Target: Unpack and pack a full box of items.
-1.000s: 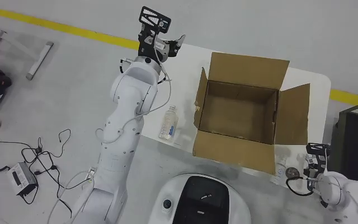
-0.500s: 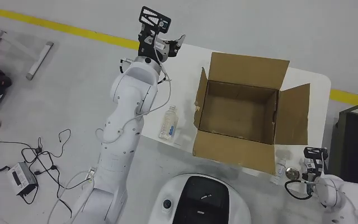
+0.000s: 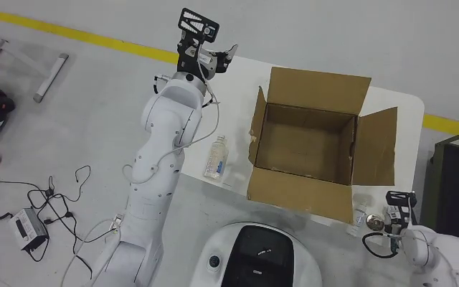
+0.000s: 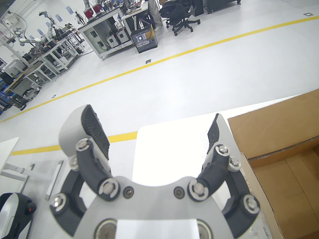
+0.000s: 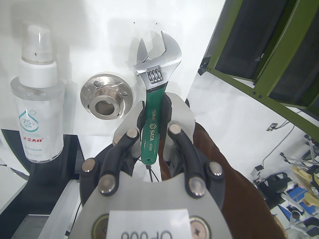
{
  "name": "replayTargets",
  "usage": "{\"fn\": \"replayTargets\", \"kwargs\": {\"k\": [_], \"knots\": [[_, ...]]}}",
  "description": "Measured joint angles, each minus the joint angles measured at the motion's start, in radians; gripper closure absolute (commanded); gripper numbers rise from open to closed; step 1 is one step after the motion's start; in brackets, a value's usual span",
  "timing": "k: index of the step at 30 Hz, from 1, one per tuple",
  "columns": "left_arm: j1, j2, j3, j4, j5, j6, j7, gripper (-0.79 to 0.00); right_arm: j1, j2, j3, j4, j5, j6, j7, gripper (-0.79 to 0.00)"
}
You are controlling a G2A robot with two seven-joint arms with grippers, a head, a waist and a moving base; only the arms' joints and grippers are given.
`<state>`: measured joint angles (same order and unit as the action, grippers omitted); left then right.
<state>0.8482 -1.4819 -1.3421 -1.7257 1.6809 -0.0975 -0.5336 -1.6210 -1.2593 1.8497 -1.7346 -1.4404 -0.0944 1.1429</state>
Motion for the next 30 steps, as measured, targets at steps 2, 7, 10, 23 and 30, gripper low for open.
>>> {"fn": "replayTargets", "kwargs": {"k": [2,7,10,23,30], "knots": [[0.000,0.000,0.000,0.000,0.000,0.000,0.000,-0.785,0.005,0.001,-0.005,0.012,-0.004,0.003,-0.003,0.000],[0.000,0.000,0.000,0.000,0.000,0.000,0.000,-0.785,0.019,0.002,-0.015,0.036,-0.015,0.015,-0.003,-0.142],[0.000,0.000,0.000,0.000,0.000,0.000,0.000,-0.785,0.025,0.003,-0.021,0.044,-0.015,0.018,-0.005,-0.305],[0.000,0.000,0.000,0.000,0.000,0.000,0.000,-0.785,0.022,0.008,0.014,-0.066,0.025,0.026,-0.013,-0.493],[0.000,0.000,0.000,0.000,0.000,0.000,0.000,-0.785,-0.031,0.011,0.089,-0.291,0.045,0.047,-0.005,-0.409]]}}
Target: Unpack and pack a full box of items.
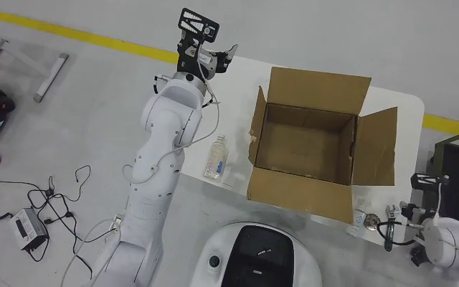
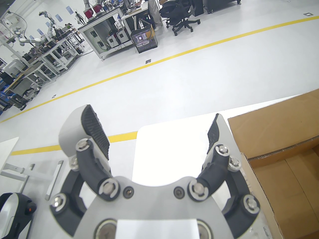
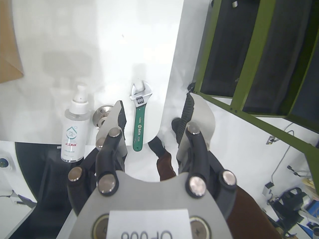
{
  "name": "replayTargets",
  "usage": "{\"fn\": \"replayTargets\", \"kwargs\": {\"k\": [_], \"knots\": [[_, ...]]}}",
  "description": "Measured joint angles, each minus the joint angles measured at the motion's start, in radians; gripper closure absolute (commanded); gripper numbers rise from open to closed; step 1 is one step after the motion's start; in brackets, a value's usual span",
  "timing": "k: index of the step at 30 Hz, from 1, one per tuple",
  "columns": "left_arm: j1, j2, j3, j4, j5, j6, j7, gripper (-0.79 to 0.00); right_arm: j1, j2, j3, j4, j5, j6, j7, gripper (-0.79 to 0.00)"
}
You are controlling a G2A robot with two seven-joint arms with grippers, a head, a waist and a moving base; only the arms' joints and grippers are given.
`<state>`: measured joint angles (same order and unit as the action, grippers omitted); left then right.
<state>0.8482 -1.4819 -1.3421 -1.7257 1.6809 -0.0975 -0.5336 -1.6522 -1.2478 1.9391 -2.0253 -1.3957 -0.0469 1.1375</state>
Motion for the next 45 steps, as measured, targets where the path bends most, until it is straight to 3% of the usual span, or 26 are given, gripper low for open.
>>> {"fn": "replayTargets", "kwargs": {"k": [2,3,4,13,18,24,35,43,44,45], "knots": [[0.000,0.000,0.000,0.000,0.000,0.000,0.000,-0.785,-0.012,-0.001,0.020,-0.058,0.022,0.007,-0.020,-0.249],[0.000,0.000,0.000,0.000,0.000,0.000,0.000,-0.785,-0.022,-0.002,0.035,-0.096,0.049,0.015,-0.046,-0.037],[0.000,0.000,0.000,0.000,0.000,0.000,0.000,-0.785,-0.031,-0.004,0.049,-0.123,0.075,0.022,-0.072,0.000],[0.000,0.000,0.000,0.000,0.000,0.000,0.000,-0.785,-0.164,-0.023,0.151,-0.290,0.299,-0.005,-0.419,0.000],[0.000,0.000,0.000,0.000,0.000,0.000,0.000,-0.785,-0.199,-0.033,0.141,-0.293,0.403,-0.015,-0.591,0.000],[0.000,0.000,0.000,0.000,0.000,0.000,0.000,-0.785,-0.190,-0.039,0.059,-0.297,0.481,-0.049,-0.710,0.000],[0.000,0.000,0.000,0.000,0.000,0.000,0.000,-0.785,0.042,-0.030,-0.169,-0.181,0.490,-0.084,-0.662,0.000],[0.005,0.000,-0.001,-0.002,0.001,-0.001,0.006,-0.785,0.177,-0.020,-0.291,-0.143,0.305,-0.063,-0.559,0.000],[0.010,0.001,-0.002,-0.005,0.002,-0.005,0.012,-0.785,0.184,-0.020,-0.297,-0.141,0.288,-0.063,-0.552,-0.034],[0.016,0.003,-0.004,-0.010,0.003,-0.017,0.013,-0.785,0.188,-0.019,-0.300,-0.140,0.267,-0.064,-0.546,-0.117]]}}
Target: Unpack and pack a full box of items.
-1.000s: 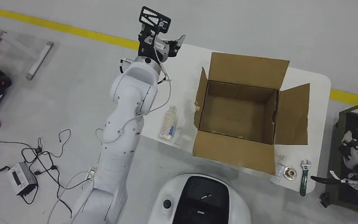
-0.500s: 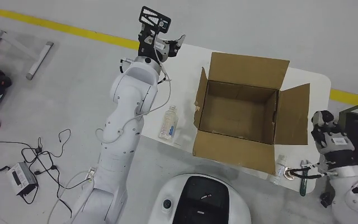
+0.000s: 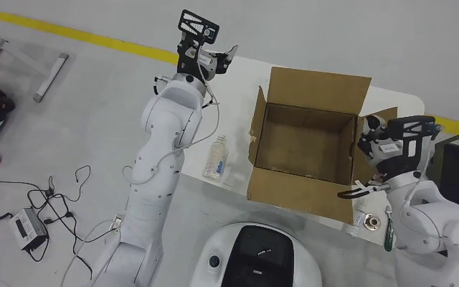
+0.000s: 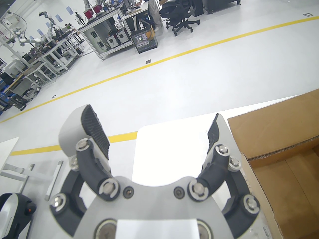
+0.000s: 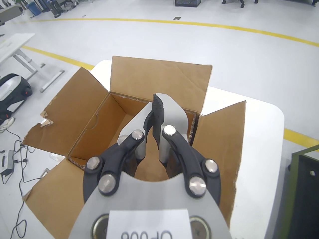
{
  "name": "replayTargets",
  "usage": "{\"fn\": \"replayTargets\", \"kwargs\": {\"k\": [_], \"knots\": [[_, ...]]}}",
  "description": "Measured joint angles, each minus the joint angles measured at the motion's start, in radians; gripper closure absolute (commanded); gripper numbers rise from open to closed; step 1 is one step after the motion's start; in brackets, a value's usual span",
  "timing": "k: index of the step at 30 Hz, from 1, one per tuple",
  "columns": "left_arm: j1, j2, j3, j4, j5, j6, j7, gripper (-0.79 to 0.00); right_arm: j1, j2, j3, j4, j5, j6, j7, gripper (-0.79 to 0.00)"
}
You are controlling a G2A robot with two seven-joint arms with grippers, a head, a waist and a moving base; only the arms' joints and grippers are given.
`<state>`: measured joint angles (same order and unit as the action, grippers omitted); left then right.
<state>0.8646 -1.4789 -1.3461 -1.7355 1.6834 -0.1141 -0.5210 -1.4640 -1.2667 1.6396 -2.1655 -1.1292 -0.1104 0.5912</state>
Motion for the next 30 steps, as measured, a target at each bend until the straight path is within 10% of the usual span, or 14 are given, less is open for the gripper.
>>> {"fn": "replayTargets", "kwargs": {"k": [17,30], "knots": [[0.080,0.035,-0.063,-0.063,-0.031,-0.374,-0.428,-0.785,0.000,0.000,0.001,0.000,0.007,-0.001,0.000,0.000],[0.071,0.042,-0.076,-0.104,-0.209,-0.279,-0.693,-0.785,0.000,0.000,0.001,0.000,0.007,-0.001,0.000,0.000]]}}
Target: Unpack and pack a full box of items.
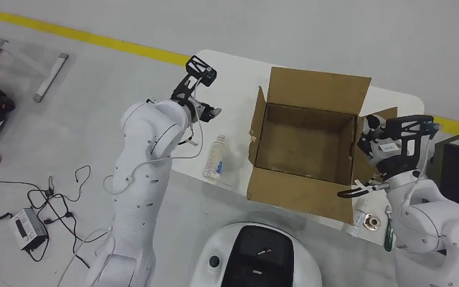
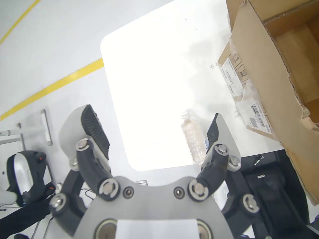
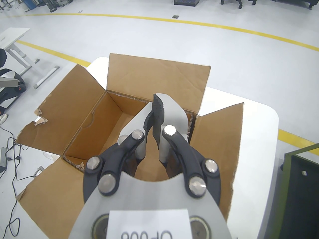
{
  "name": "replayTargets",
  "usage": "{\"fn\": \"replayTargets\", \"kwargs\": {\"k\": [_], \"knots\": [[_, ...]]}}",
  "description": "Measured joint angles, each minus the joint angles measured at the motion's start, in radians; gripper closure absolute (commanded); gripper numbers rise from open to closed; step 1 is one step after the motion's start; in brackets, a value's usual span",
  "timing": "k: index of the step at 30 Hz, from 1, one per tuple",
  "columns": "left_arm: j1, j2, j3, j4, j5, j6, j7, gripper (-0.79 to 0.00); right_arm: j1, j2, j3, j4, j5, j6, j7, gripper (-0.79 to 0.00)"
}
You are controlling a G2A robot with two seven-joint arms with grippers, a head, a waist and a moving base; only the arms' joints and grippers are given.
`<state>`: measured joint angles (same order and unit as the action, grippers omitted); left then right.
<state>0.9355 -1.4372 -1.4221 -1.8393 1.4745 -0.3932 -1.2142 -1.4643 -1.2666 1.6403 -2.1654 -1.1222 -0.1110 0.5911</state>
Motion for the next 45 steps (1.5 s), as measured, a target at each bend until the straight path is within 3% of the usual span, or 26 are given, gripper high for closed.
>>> {"fn": "replayTargets", "kwargs": {"k": [12,19,27,32,36,45], "knots": [[0.024,0.003,0.009,0.014,-0.021,-0.016,0.013,-0.785,0.000,0.000,0.000,0.000,0.000,0.000,0.000,0.000],[0.081,0.019,0.000,0.011,-0.004,-0.059,-0.141,-0.785,0.000,0.000,0.000,0.000,0.000,0.000,0.000,0.000],[0.179,0.050,0.075,0.020,-0.060,-0.024,-0.189,-0.785,0.000,0.000,0.000,0.000,0.000,0.000,0.000,0.000],[0.166,0.062,0.097,0.068,-0.132,0.020,-0.233,-0.785,0.000,0.000,0.000,0.000,0.000,0.000,0.000,0.000],[0.148,0.054,0.065,0.101,-0.356,0.120,-0.302,-0.785,0.000,0.000,0.000,0.000,0.000,0.000,0.000,0.000],[0.148,0.054,0.067,0.099,-0.389,0.109,-0.294,-0.785,0.000,0.000,0.000,0.000,0.000,0.000,0.000,0.000]]}}
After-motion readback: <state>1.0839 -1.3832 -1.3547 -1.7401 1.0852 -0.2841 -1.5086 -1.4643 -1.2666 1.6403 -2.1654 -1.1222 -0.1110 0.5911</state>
